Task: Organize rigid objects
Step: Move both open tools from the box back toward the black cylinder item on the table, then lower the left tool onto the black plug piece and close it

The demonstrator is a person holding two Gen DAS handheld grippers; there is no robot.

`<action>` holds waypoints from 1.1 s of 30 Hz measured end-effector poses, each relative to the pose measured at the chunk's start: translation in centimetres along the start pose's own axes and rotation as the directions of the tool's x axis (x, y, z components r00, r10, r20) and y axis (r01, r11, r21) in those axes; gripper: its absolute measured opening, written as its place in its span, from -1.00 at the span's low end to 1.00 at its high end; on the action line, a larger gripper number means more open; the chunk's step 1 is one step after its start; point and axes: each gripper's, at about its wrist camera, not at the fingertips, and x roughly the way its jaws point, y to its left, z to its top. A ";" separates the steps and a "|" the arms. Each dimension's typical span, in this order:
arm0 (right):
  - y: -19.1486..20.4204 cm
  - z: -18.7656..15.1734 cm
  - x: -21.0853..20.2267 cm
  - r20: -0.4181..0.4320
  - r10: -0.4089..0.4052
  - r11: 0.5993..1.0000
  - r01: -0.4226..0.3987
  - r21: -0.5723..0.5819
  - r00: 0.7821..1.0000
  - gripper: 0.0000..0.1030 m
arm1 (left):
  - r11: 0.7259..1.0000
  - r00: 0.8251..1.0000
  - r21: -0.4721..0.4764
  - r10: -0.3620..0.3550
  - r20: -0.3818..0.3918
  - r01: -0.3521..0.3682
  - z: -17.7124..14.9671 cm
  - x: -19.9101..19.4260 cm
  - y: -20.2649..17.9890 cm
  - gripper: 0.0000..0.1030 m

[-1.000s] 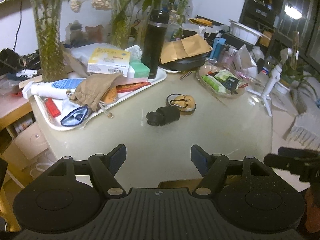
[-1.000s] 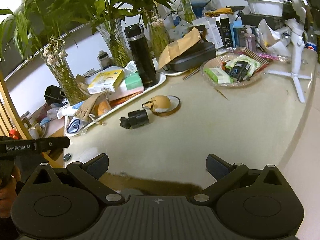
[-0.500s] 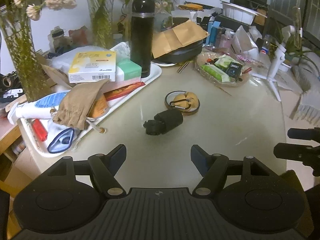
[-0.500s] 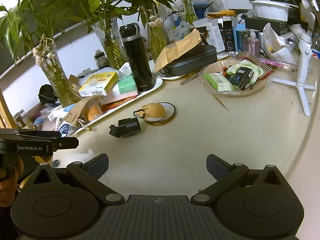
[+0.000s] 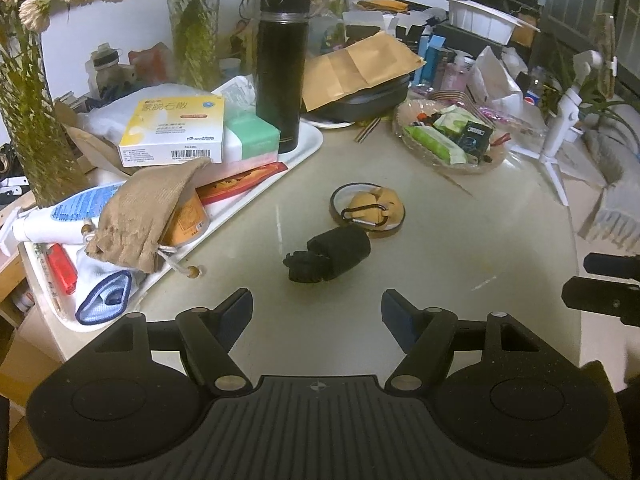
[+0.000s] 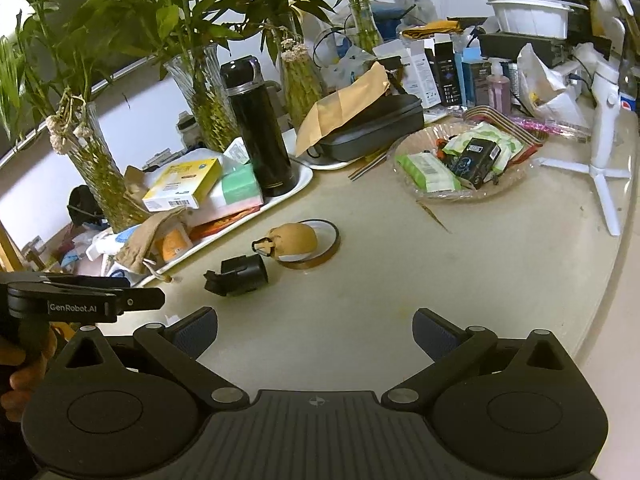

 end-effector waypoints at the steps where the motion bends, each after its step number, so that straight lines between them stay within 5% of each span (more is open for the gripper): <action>1: 0.0 0.1 0.1 -0.001 -0.006 1.000 0.006 -0.007 1.000 1.00 | 1.000 1.000 0.004 0.003 -0.001 -0.003 0.0 0.1 0.0 0.37; 19: 0.8 0.5 3.6 -0.075 -0.162 0.973 0.146 -0.179 0.984 1.00 | 0.996 0.999 0.079 0.034 -0.016 -0.033 0.8 2.3 0.0 0.36; 33: -0.2 0.8 5.4 -0.146 -0.221 0.966 0.195 -0.170 0.964 1.00 | 0.993 0.995 0.103 0.063 -0.078 -0.054 1.5 5.0 0.7 0.36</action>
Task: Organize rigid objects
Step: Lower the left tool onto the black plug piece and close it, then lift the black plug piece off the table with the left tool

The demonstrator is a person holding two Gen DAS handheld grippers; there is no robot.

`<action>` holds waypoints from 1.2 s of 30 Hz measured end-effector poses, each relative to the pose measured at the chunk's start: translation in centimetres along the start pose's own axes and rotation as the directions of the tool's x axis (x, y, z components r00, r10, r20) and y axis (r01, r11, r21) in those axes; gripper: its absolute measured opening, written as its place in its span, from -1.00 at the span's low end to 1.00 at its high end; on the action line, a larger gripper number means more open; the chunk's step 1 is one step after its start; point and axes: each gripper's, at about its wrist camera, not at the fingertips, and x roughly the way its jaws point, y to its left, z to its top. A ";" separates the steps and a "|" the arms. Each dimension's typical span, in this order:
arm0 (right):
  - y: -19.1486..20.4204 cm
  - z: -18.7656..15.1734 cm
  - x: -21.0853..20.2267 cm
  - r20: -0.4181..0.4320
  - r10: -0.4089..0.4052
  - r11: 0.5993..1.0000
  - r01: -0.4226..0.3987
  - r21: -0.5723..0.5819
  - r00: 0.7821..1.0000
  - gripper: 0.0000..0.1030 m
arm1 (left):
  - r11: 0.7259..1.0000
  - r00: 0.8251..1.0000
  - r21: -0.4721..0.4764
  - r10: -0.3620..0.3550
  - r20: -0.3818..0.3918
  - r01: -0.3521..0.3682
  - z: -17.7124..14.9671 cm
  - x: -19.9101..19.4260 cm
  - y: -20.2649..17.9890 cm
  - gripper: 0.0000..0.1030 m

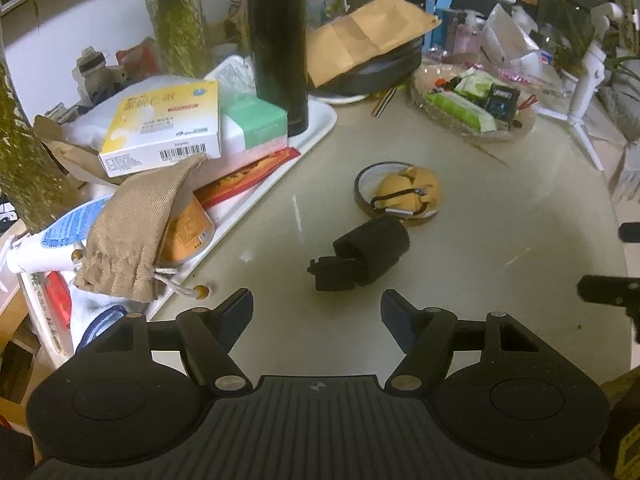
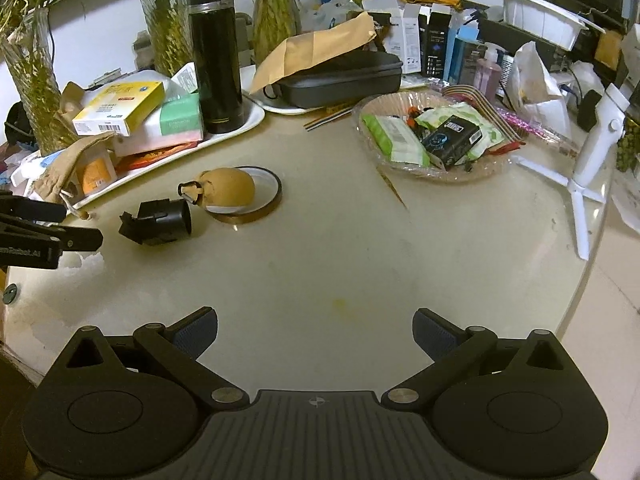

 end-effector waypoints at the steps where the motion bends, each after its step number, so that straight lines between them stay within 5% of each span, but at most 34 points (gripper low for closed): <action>1: -0.1 0.0 -0.1 0.003 -0.001 1.000 0.001 0.004 1.000 1.00 | 1.000 1.000 -0.001 0.001 -0.009 -0.001 0.1 0.3 0.1 0.36; 14: -1.1 -0.1 -0.6 0.022 0.012 0.998 -0.013 0.054 1.000 1.00 | 1.000 0.993 -0.002 -0.023 -0.120 0.023 1.1 4.2 0.6 0.01; 26: -1.4 -0.3 -1.0 0.040 0.021 0.998 -0.023 0.053 0.999 1.00 | 0.999 0.991 -0.001 -0.035 -0.132 0.035 1.4 5.8 0.3 -0.08; 30: -1.3 -0.3 -1.0 0.041 0.019 0.999 -0.021 0.046 0.999 1.00 | 0.999 0.991 0.005 -0.040 -0.124 0.041 1.5 6.1 0.2 -0.44; 36: -1.4 -0.4 -1.0 0.042 0.018 0.998 -0.020 0.052 0.999 1.00 | 0.999 0.993 -0.011 -0.047 -0.108 0.046 1.6 5.3 0.4 -0.45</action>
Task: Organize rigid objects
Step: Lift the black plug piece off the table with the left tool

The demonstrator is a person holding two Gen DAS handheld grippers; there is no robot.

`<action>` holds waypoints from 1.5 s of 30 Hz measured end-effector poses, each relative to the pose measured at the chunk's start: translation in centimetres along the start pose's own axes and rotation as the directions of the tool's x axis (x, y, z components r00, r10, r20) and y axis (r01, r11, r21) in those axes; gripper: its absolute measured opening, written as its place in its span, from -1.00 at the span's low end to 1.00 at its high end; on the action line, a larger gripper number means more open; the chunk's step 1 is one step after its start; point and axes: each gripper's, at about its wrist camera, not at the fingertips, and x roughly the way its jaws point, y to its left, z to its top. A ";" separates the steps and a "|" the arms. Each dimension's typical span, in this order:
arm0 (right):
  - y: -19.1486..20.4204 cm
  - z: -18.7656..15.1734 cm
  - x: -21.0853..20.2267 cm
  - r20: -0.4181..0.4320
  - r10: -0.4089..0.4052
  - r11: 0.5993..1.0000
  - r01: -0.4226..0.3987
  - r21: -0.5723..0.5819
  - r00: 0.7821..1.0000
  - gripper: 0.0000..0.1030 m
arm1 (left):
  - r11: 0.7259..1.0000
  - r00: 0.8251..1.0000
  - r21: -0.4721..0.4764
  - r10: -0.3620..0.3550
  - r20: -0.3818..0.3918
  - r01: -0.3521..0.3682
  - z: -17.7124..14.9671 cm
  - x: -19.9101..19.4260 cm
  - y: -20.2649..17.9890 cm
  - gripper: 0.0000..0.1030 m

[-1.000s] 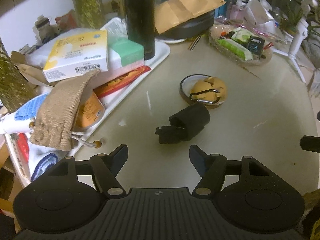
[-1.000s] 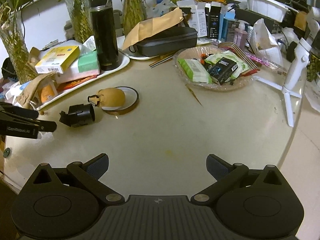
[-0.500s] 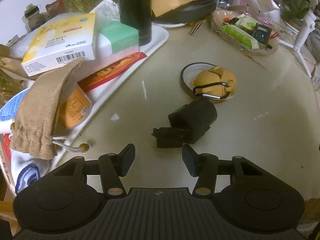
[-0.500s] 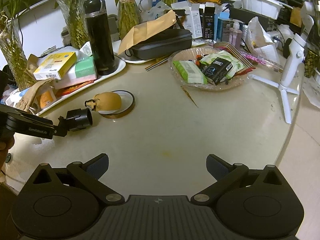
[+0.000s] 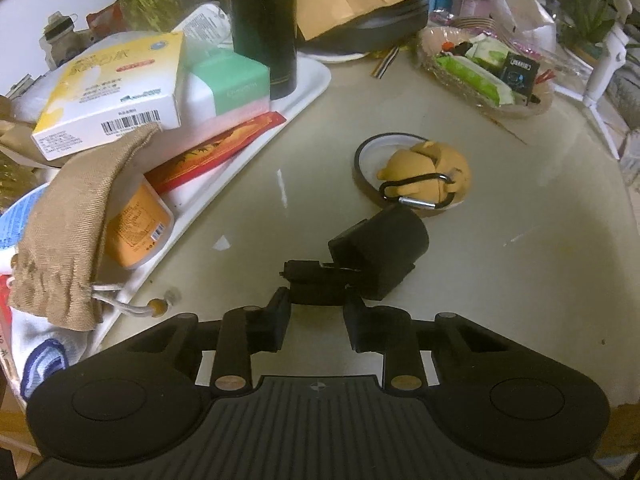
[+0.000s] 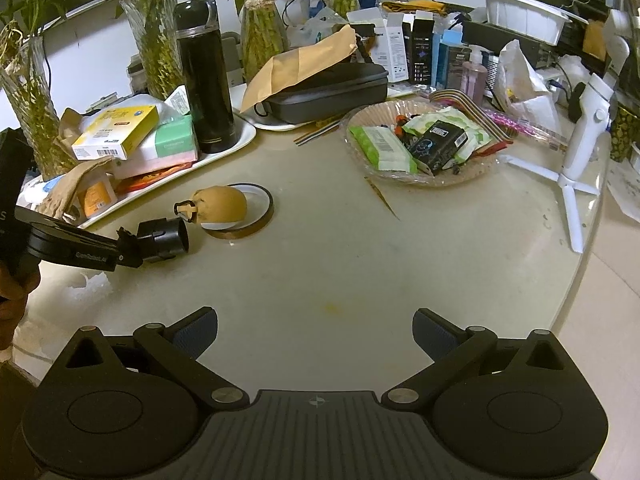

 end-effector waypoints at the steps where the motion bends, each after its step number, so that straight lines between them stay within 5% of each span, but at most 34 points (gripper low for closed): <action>1: 0.0 0.0 0.0 0.001 0.001 1.000 -0.001 0.000 1.000 1.00 | 1.000 1.000 0.002 0.012 -0.001 -0.012 0.0 -0.3 -0.1 -0.45; 22: 2.9 1.2 0.6 0.016 0.039 0.998 -0.039 -0.044 0.999 1.00 | 1.000 0.990 -0.029 -0.001 0.144 0.006 -2.1 -7.6 -0.3 -0.45; 45: 7.7 3.2 3.4 -0.009 0.096 0.986 -0.096 -0.135 0.995 1.00 | 0.991 0.981 -0.115 -0.043 0.189 0.066 -4.4 -11.0 1.2 -0.45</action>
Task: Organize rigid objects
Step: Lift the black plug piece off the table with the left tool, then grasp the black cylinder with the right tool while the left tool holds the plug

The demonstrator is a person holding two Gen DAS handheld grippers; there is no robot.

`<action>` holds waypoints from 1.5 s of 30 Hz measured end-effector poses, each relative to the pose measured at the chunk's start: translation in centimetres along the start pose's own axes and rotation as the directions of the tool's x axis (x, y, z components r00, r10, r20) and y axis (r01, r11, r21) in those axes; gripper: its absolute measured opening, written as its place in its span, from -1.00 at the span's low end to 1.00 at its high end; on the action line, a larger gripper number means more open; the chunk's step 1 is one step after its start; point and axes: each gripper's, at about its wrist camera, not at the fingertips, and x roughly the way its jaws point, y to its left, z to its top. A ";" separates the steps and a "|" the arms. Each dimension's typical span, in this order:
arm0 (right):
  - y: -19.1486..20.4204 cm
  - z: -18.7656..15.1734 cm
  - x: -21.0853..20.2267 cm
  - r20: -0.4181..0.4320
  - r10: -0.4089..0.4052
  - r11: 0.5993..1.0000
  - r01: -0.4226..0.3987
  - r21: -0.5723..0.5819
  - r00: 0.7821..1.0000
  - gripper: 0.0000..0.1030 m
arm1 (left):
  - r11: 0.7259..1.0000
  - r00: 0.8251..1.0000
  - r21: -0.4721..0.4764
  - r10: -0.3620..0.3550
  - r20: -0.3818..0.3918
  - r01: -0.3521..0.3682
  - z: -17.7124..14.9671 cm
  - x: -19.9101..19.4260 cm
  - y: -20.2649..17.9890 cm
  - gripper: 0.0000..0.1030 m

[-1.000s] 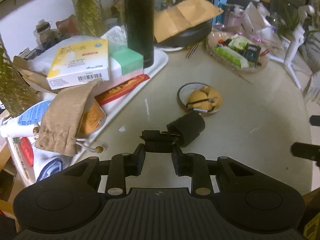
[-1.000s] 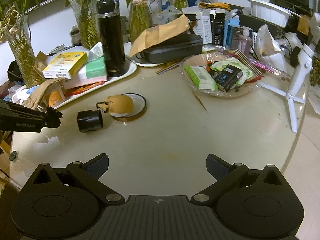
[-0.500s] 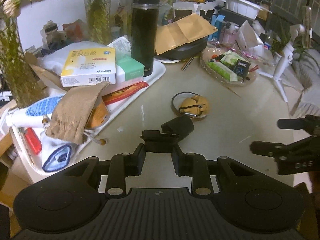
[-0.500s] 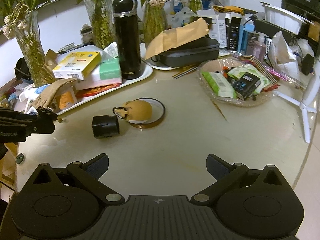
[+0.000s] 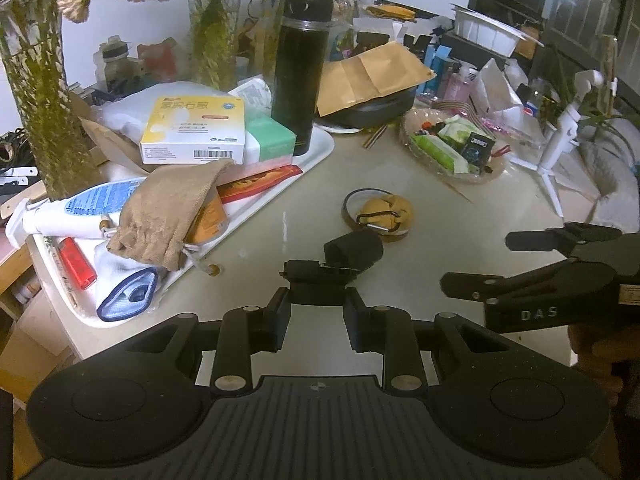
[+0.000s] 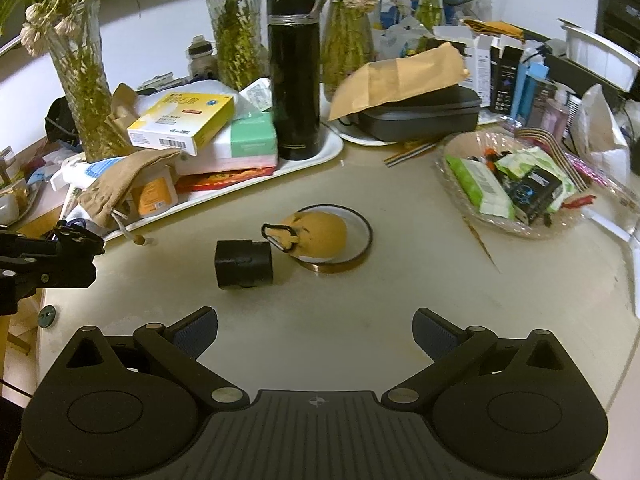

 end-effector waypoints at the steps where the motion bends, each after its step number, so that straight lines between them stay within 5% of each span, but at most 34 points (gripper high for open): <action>1: 0.1 0.1 0.2 -0.002 0.003 1.000 -0.003 -0.003 1.000 1.00 | 1.000 1.000 0.001 0.004 0.001 -0.004 0.0 0.0 -0.1 -0.45; 16: 1.5 2.2 3.2 -0.032 0.099 0.991 -0.101 -0.086 0.995 0.99 | 0.998 0.998 0.015 0.056 -0.034 -0.055 0.0 0.7 -0.2 -0.44; 27: 3.2 2.7 6.8 -0.117 0.170 0.977 -0.183 -0.112 0.979 0.68 | 0.986 0.981 0.011 0.168 -0.097 -0.168 -0.2 1.4 1.1 -0.44; 40: 4.1 3.5 10.3 -0.163 0.139 0.985 -0.153 -0.077 0.977 0.52 | 0.977 0.969 0.013 0.214 -0.126 -0.214 -0.6 1.3 2.3 -0.44; 43: 4.3 3.7 10.6 -0.159 0.126 0.987 -0.139 -0.075 0.979 0.33 | 0.978 0.969 0.013 0.210 -0.130 -0.210 -0.6 1.4 2.4 -0.44; 45: 4.5 3.7 10.7 -0.163 0.111 0.989 -0.125 -0.081 0.980 -0.06 | 0.979 0.970 0.012 0.203 -0.132 -0.203 -0.6 1.4 2.5 -0.44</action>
